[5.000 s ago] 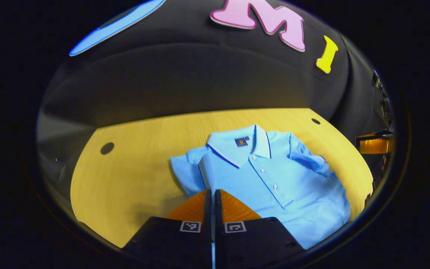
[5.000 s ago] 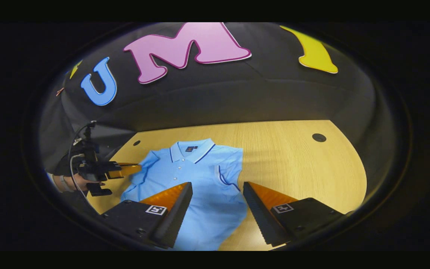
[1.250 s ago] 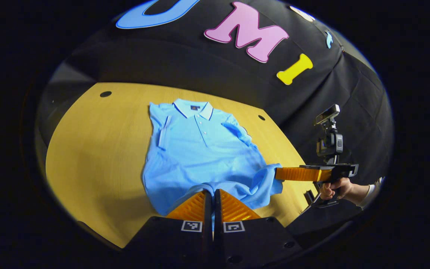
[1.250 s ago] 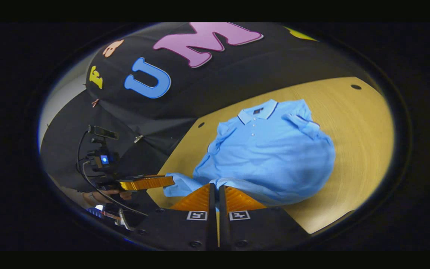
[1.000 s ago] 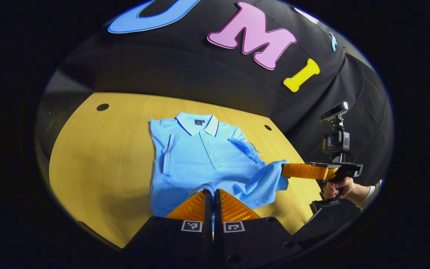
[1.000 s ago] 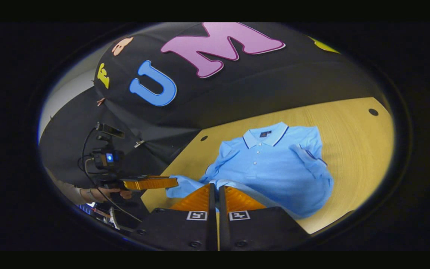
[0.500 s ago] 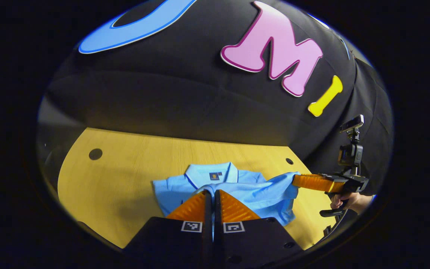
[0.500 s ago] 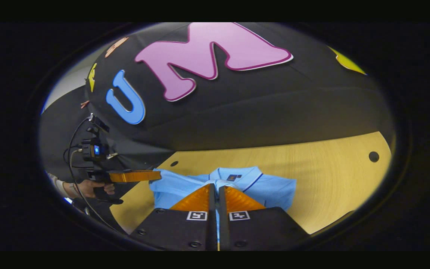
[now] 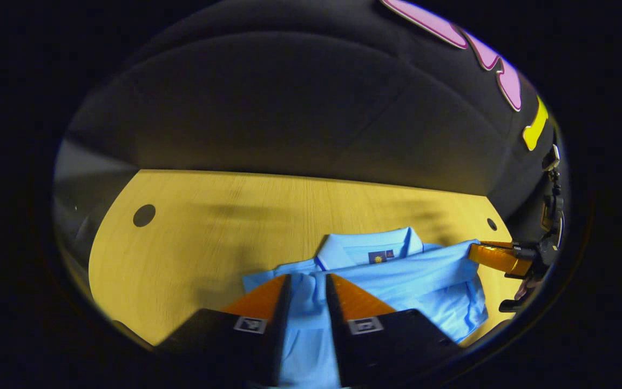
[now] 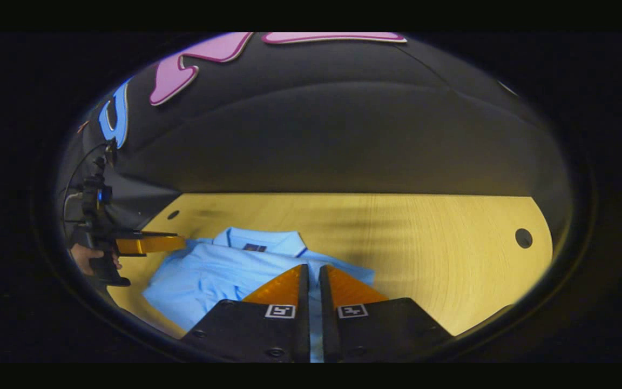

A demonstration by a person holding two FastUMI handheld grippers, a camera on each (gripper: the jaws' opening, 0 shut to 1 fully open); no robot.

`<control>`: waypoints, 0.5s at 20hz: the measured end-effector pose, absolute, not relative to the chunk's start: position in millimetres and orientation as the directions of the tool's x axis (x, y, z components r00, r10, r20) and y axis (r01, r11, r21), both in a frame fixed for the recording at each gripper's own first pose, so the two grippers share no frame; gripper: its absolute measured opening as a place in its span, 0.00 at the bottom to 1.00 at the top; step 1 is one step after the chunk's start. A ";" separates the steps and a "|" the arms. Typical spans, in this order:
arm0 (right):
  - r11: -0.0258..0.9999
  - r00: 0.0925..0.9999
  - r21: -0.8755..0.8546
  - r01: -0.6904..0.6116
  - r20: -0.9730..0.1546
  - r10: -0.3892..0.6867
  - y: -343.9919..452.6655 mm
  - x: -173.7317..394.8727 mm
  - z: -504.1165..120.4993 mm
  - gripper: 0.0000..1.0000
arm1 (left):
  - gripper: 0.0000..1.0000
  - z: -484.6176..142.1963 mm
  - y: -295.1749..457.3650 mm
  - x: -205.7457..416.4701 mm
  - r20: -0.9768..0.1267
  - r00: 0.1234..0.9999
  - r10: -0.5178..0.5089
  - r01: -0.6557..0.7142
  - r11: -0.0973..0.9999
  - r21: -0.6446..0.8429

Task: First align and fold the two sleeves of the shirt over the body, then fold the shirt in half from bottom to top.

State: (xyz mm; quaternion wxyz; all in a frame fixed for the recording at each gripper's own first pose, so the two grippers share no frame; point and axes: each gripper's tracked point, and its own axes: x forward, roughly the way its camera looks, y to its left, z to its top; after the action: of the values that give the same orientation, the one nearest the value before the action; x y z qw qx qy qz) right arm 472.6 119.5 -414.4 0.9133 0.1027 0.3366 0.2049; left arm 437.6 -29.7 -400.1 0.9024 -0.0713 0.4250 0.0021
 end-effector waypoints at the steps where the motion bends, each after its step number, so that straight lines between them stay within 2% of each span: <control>1: 0.893 0.693 0.335 -0.299 -0.567 0.445 117.4 472.0 -407.6 0.26 | 0.66 -399.8 -30.4 434.9 -0.775 0.629 -0.060 -0.061 0.990 -0.126; 2: 0.892 0.703 0.340 -0.296 -0.555 0.445 113.1 473.0 -402.9 0.37 | 0.82 -396.5 -29.2 431.8 -0.776 0.629 -0.052 -0.058 0.992 -0.114; 3: 0.894 0.717 0.339 -0.293 -0.541 0.440 108.6 473.1 -394.0 0.25 | 0.86 -386.8 -27.5 430.0 -0.765 0.642 -0.046 -0.048 0.994 -0.100; 5: 0.908 0.759 0.307 -0.286 -0.506 0.410 94.8 470.2 -367.9 0.61 | 0.88 -356.4 -26.9 427.3 -0.729 0.683 -0.043 -0.028 0.996 -0.085; 7: 0.923 0.808 0.259 -0.283 -0.454 0.375 81.2 458.1 -330.0 0.87 | 0.90 -318.0 -32.2 414.3 -0.677 0.733 -0.056 -0.004 0.996 -0.088; 8: 0.931 0.831 0.222 -0.289 -0.425 0.359 77.5 446.5 -310.6 0.96 | 0.91 -297.5 -37.1 401.7 -0.654 0.754 -0.066 0.010 0.996 -0.089; 10: 0.943 0.877 0.153 -0.295 -0.348 0.331 69.5 416.3 -259.1 0.98 | 0.96 -257.1 -45.2 369.2 -0.601 0.796 -0.077 0.042 0.997 -0.072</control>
State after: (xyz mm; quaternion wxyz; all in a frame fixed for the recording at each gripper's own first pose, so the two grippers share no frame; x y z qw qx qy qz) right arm 416.3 69.5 -259.1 0.9677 0.0477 0.1879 0.1615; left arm 369.2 -45.2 -257.1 0.9472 -0.0277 0.3179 -0.0312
